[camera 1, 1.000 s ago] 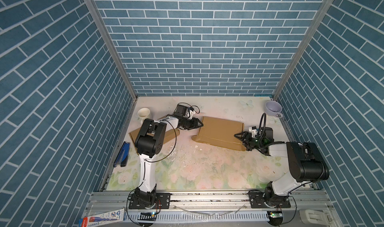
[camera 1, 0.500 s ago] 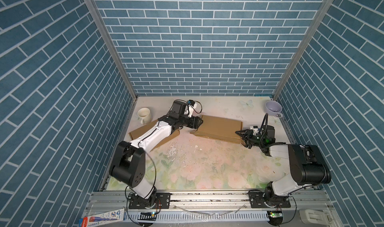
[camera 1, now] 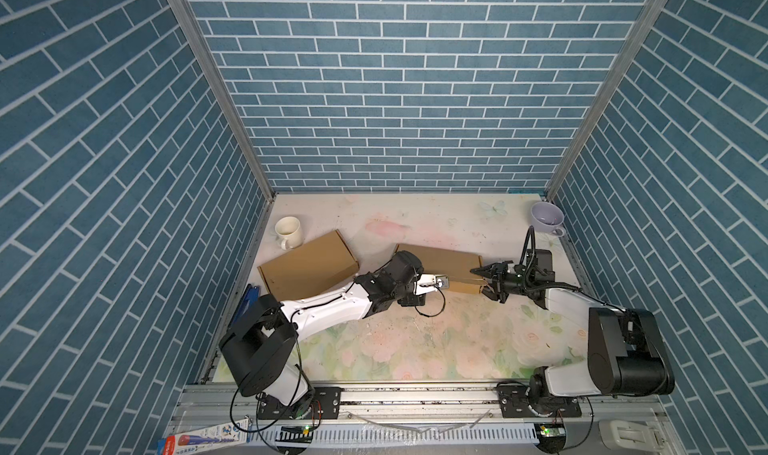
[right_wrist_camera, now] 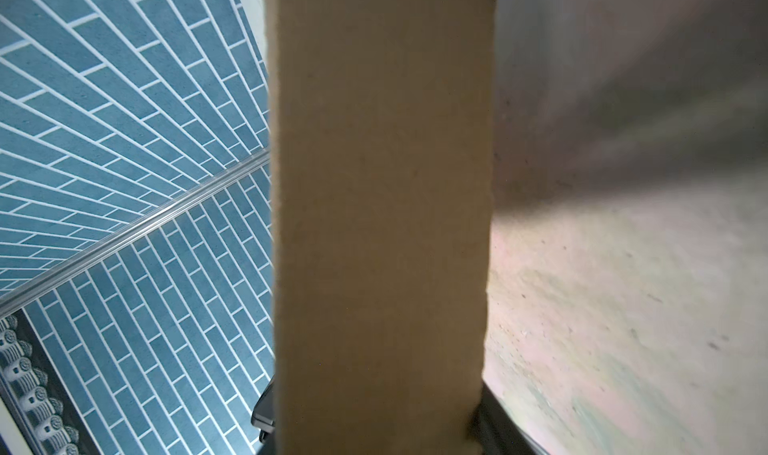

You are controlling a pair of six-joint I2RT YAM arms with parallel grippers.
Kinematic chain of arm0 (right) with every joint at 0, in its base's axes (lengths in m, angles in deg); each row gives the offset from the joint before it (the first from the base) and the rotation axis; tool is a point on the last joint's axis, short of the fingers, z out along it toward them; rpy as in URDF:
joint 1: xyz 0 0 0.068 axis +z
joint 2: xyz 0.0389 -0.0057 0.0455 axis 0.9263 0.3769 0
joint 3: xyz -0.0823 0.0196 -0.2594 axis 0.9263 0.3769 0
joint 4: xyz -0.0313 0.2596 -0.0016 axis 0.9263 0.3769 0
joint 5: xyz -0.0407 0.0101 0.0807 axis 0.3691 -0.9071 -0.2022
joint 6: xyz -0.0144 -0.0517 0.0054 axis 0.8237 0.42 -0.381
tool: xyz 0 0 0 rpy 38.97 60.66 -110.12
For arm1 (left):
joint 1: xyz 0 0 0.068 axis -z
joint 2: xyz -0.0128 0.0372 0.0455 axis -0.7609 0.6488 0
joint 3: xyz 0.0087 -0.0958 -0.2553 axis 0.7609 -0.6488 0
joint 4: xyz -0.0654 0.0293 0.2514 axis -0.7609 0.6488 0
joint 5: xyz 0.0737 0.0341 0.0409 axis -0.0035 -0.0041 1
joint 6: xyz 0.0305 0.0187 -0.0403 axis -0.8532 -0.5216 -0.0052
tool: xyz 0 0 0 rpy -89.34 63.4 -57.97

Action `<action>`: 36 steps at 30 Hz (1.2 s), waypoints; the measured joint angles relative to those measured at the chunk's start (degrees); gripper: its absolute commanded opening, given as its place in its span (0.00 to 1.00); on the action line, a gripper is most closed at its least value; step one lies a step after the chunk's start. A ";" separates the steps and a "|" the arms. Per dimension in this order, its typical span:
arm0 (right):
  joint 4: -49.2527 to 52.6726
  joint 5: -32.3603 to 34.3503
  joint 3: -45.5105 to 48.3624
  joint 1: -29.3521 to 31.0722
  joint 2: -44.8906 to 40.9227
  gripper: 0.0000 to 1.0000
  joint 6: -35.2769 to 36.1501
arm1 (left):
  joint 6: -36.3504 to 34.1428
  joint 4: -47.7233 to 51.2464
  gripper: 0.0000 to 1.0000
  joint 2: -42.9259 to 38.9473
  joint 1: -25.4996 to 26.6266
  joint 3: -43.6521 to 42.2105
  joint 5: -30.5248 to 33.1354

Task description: Fold the paper box

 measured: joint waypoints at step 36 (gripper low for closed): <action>40.46 14.34 -23.87 -6.51 -20.06 0.74 40.09 | -3.50 32.92 0.34 1.73 -3.37 24.57 1.33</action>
